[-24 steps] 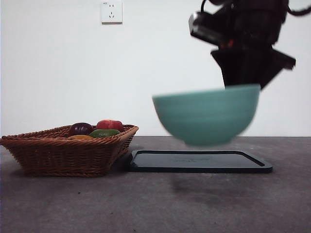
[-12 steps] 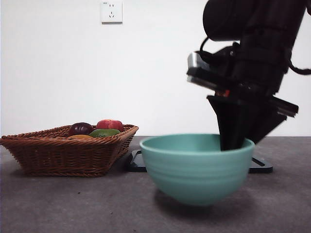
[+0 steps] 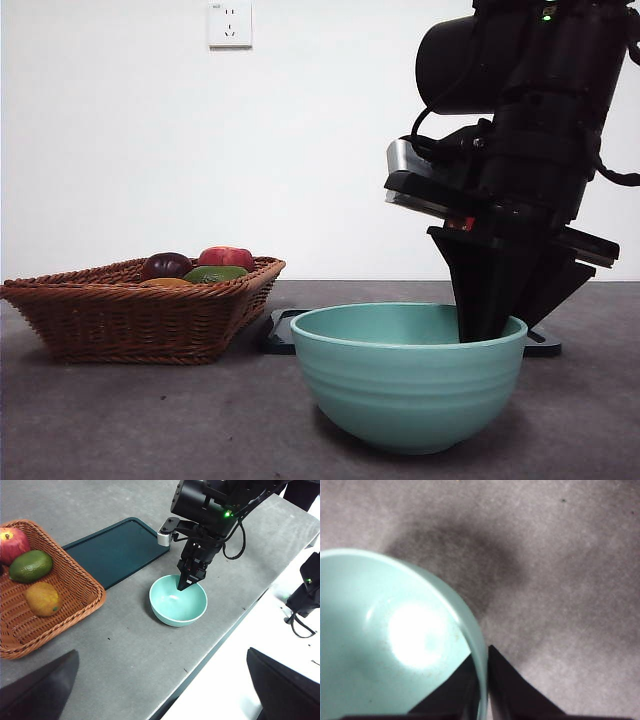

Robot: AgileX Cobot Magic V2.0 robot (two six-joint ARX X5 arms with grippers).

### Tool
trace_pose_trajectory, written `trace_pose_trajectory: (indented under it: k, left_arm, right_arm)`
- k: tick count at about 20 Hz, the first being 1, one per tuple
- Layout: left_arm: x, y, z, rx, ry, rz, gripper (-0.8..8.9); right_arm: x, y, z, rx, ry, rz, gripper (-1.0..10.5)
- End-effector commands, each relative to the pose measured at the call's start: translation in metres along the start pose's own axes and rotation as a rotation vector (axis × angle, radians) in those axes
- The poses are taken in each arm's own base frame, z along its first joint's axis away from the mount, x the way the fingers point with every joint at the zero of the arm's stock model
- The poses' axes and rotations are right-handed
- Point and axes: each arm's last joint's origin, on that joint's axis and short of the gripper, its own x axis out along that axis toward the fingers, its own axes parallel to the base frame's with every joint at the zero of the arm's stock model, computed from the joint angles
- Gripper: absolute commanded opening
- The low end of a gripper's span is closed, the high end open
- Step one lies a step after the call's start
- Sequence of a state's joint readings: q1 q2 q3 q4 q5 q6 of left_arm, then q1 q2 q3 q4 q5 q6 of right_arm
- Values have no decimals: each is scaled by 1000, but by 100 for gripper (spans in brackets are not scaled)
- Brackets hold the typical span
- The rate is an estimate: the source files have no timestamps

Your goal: Pick up the wifruite, put it on the bowl, pick up the plate, put it on desk

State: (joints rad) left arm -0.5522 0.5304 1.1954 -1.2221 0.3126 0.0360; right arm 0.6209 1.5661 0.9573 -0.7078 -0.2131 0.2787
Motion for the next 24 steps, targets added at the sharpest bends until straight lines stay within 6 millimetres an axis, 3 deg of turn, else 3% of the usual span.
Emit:
trace_pose_trajectory:
  k: [1, 4, 6, 8, 11, 15, 17, 24]
  left_arm:
    - [-2, -1, 2, 6, -16, -8, 594]
    - [-2, -1, 2, 6, -16, -7, 594]
    - [-2, -1, 2, 6, -16, -8, 594]
    - [-2, -1, 2, 6, -16, -8, 594]
    - [-2, -1, 3, 6, -16, -7, 594]
    - [-2, -1, 3, 7, -17, -8, 594]
    - [-2, -1, 3, 6, -16, -7, 594]
    - [-2, -1, 3, 6, -16, -8, 594]
  right_arm:
    - [4, 2, 1, 8, 15, -5, 13]
    - [4, 2, 1, 4, 11, -5, 56]
    - [2, 1, 1, 0, 6, -5, 310]
    - [-4, 0, 0, -4, -2, -4, 463]
    - [-22, 2, -6, -30, -37, 3, 488]
    - [-70, 7, -25, -56, -166, 18, 514]
    - [-97, 8, -43, -68, -235, 27, 623]
    - [-188, 4, -130, -137, -519, 109, 643]
